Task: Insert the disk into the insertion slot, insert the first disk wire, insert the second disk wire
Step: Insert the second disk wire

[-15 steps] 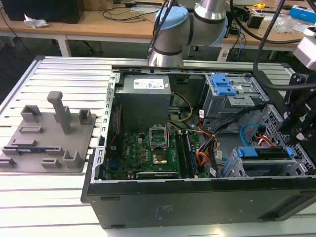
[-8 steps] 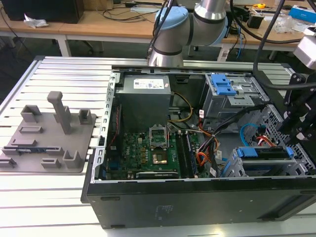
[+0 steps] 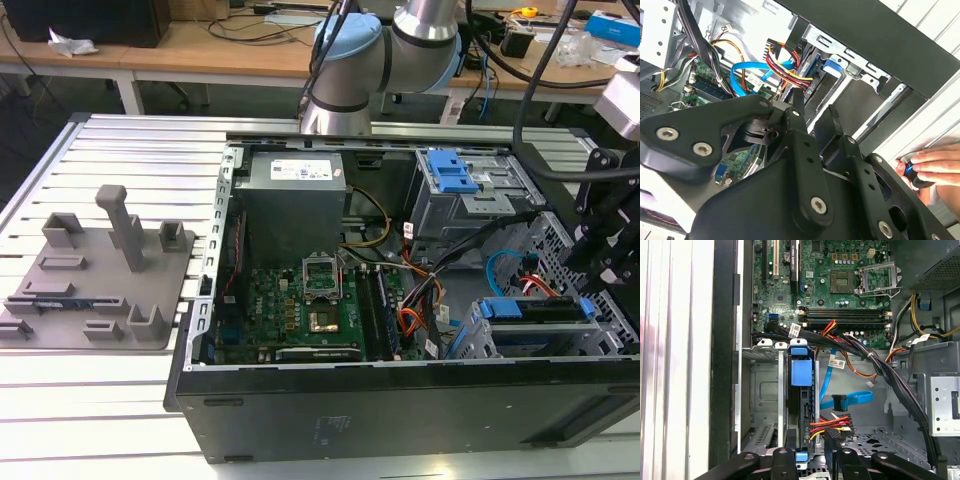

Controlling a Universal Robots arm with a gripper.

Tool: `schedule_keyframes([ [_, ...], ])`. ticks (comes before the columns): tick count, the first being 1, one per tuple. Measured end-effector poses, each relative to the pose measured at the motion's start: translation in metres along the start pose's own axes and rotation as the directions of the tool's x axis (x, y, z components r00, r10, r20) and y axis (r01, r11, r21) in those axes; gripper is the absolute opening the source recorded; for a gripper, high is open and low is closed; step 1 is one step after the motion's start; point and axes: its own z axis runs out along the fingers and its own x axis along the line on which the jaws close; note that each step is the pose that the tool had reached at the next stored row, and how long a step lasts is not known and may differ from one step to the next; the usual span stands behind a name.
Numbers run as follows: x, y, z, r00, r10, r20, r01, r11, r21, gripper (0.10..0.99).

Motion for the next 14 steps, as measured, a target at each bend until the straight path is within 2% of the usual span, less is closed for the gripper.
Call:
schedule_keyframes([
  [4,-0.0136,0.0000,0.0004,1.0000,0.000,0.0001,0.000,1.0000,-0.001,0.361],
  [5,-0.0195,0.0000,0.0004,1.0000,0.001,-0.0007,-0.001,1.0000,-0.001,0.361],
  [6,-0.0349,0.0000,0.0006,1.0000,0.001,-0.0068,-0.001,1.0000,-0.001,0.361],
  [7,-0.0452,0.0000,0.0010,0.9998,0.002,-0.0200,-0.002,1.0000,-0.001,0.361],
  [8,-0.0491,0.0006,0.0015,0.9993,0.004,-0.0377,-0.004,1.0000,-0.001,0.361],
  [9,-0.0511,0.0013,0.0018,0.9986,0.005,-0.0528,-0.005,1.0000,-0.001,0.361],
  [10,-0.0539,0.0030,0.0021,0.9967,0.007,-0.0806,-0.007,1.0000,-0.001,0.361],
  [11,-0.0551,0.0048,0.0024,0.9948,0.009,-0.1014,-0.009,1.0000,0.000,0.361],
  [12,-0.0558,0.0077,0.0028,0.9920,0.011,-0.1260,-0.011,0.9999,0.000,0.361],
  [13,-0.0564,0.0094,0.0030,0.9898,0.012,-0.1418,-0.012,0.9999,0.000,0.361],
  [14,-0.0569,0.0104,0.0032,0.9880,0.013,-0.1541,-0.013,0.9999,0.001,0.361],
])
